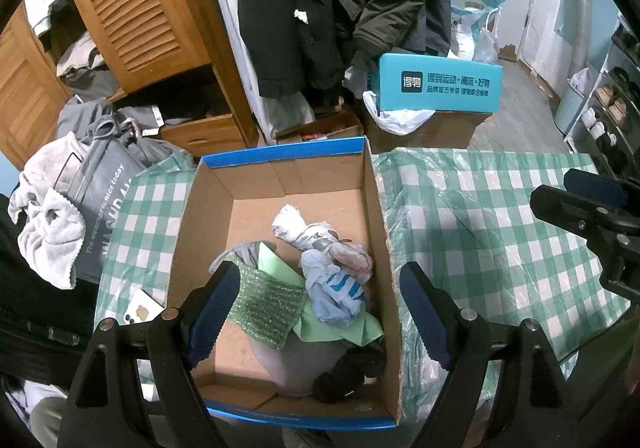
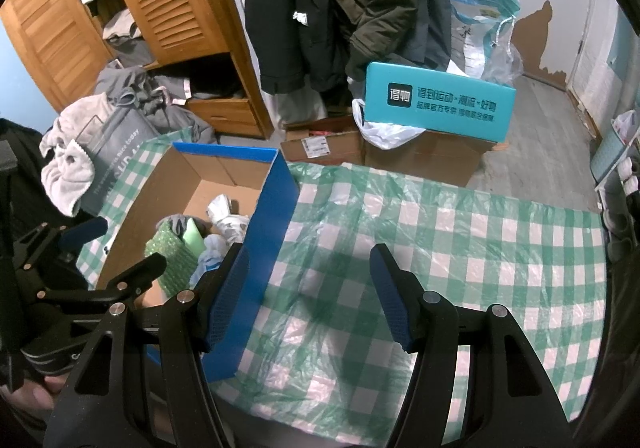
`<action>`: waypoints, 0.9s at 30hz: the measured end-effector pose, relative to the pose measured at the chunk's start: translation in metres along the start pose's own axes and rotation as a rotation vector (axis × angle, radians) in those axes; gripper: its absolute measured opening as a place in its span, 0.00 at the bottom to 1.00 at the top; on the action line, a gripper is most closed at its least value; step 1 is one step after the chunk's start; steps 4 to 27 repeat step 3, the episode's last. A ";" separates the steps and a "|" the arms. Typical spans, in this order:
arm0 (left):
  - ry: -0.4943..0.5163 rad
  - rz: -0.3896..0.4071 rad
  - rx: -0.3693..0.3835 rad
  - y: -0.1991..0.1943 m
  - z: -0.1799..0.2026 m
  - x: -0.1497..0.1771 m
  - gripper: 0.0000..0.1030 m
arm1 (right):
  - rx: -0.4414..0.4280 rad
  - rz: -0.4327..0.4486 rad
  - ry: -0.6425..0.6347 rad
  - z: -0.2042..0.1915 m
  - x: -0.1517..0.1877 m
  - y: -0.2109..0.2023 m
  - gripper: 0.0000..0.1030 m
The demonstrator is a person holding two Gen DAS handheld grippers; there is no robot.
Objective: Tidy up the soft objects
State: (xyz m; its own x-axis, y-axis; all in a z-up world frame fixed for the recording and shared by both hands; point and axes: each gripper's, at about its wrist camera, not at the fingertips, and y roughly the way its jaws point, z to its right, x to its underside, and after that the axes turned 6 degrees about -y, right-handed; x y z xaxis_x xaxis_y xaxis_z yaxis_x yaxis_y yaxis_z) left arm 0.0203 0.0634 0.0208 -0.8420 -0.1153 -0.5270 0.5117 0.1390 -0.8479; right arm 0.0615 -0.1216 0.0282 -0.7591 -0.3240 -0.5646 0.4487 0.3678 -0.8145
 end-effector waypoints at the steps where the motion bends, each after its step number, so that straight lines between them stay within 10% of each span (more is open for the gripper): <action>1: 0.000 0.000 0.001 0.000 0.000 0.000 0.81 | 0.000 0.000 0.000 0.000 0.000 0.000 0.60; 27: -0.001 -0.002 0.001 0.000 0.000 0.000 0.81 | 0.000 0.001 -0.002 0.000 0.000 0.000 0.60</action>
